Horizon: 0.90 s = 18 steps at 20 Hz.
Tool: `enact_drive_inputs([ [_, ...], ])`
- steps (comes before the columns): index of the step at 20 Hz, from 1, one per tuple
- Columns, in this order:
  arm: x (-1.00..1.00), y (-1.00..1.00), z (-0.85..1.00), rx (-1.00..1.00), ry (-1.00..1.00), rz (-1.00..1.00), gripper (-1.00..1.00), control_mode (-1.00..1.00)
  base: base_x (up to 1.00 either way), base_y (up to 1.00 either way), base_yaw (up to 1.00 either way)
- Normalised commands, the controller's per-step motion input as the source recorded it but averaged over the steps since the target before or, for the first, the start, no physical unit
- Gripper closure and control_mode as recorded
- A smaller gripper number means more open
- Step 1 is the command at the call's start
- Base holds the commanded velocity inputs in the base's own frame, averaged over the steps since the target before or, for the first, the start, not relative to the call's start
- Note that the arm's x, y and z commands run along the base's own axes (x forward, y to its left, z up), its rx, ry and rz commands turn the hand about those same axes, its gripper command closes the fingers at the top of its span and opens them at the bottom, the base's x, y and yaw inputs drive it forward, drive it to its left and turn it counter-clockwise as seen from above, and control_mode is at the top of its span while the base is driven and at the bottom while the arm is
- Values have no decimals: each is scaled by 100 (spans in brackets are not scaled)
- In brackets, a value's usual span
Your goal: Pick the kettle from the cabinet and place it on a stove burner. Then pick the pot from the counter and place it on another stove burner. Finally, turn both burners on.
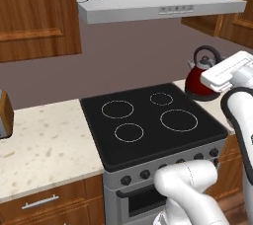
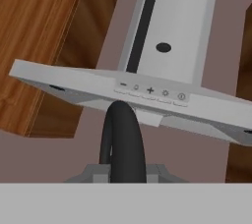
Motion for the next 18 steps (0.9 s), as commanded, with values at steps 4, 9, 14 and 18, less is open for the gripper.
enact_drive_inputs([
  [4, 31, -7, -2, 0, 0, 0, 100, -100, 0, 0, 0],
  [9, 32, -4, -11, 0, 0, 1, 100, -100, 0, 0, 0],
  [14, 30, -6, -9, 0, 0, 2, 100, -100, 0, 0, 0],
  [18, 35, -4, -5, 0, 0, 3, 100, -100, 0, 0, 0],
])
